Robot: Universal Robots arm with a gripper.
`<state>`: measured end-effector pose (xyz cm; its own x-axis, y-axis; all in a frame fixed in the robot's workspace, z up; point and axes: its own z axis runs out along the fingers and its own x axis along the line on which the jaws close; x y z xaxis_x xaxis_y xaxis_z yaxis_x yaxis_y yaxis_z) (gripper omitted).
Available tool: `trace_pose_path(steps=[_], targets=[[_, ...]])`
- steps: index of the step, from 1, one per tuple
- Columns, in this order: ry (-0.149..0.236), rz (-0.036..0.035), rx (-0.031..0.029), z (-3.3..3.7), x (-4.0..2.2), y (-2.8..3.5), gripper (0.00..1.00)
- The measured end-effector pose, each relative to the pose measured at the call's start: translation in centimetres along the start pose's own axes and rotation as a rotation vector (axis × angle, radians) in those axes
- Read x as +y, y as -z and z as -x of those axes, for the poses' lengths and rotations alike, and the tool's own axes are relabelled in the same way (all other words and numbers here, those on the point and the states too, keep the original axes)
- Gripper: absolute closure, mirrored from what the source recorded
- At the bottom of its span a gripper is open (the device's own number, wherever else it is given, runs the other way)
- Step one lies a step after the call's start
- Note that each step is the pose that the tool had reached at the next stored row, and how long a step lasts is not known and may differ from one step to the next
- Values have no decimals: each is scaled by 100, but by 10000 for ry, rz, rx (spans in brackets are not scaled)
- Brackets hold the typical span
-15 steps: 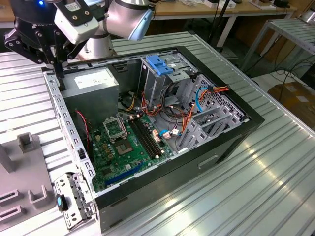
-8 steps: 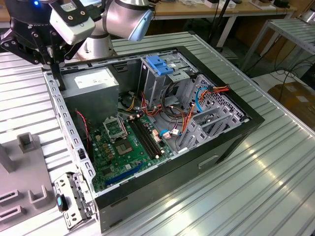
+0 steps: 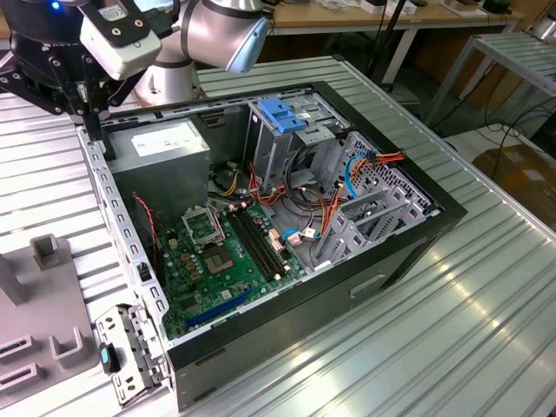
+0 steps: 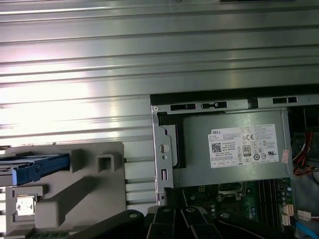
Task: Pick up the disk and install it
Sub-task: 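Reach for the disk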
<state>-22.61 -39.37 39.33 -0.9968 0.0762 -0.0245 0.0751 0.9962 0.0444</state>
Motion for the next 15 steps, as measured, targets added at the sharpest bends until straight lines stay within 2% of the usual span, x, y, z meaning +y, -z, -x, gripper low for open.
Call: trace_pose_path(steps=[15], targets=[[0, 0, 0, -124, -9, 4, 89]])
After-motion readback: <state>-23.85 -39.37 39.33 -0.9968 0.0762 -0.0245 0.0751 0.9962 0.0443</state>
